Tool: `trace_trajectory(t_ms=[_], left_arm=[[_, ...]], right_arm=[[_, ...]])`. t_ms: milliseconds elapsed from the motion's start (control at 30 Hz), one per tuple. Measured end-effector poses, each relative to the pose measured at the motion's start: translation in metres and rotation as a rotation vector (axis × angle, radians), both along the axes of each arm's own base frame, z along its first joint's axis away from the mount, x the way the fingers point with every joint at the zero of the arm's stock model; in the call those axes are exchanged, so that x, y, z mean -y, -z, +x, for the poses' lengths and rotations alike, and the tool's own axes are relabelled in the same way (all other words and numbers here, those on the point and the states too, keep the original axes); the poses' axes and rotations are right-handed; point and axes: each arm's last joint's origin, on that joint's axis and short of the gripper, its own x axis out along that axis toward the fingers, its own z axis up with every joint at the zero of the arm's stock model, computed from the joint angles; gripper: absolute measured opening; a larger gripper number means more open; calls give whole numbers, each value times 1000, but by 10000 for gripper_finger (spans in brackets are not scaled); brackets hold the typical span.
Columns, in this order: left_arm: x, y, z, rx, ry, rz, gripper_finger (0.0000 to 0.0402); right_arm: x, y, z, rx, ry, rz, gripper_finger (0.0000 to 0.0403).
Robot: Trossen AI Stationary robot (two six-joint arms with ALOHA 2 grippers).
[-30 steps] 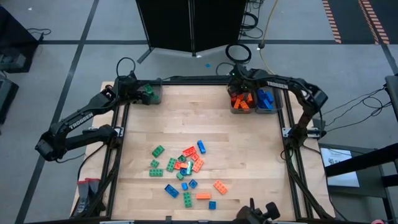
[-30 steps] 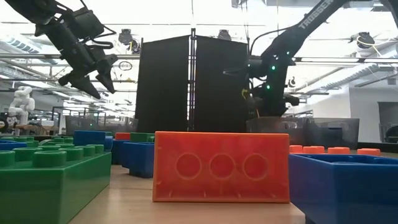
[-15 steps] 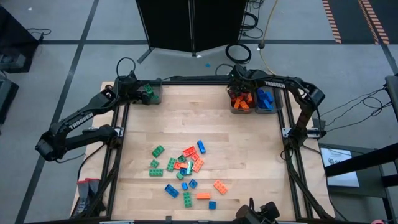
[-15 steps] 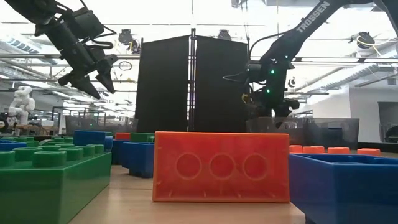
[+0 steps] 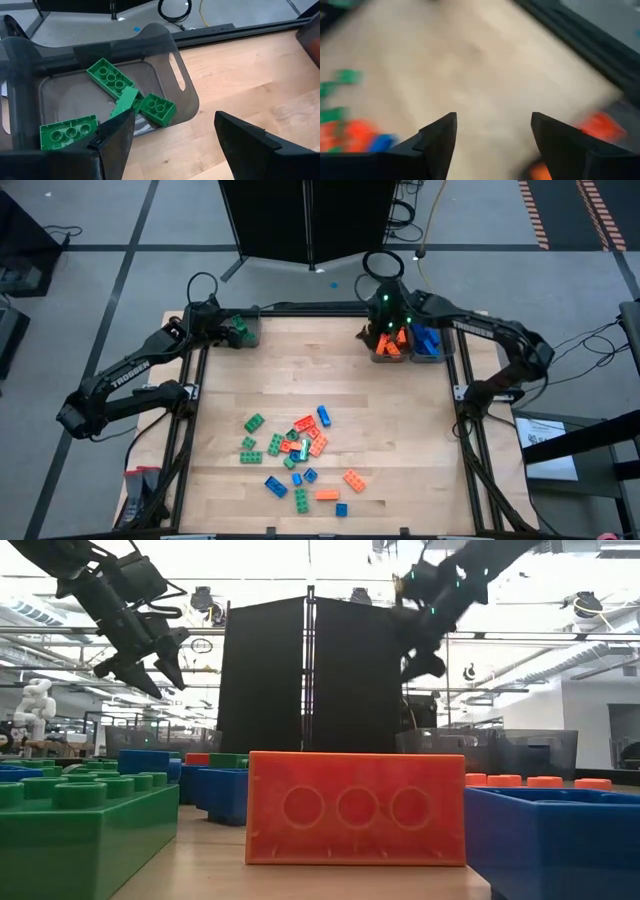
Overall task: Sort blocks
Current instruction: Put the blue game piece into the right black bin
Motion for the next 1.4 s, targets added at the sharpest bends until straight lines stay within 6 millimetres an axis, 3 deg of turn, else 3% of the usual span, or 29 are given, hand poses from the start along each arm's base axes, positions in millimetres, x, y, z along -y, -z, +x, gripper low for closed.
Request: trace_trajectory(t_ms=[200, 567, 833, 1400], left_arm=[[0, 0, 0, 1, -1, 1, 277], [0, 0, 0, 1, -2, -1, 277], [0, 0, 0, -3, 1, -2, 277], [0, 0, 0, -18, 17, 7, 277]], right_arm=[[-62, 3, 43, 13, -44, -54, 238], [-142, 55, 94, -43, 201, -108, 219], [-180, 97, 110, -86, 204, -38, 217], [-229, 145, 123, -85, 193, 47, 217]])
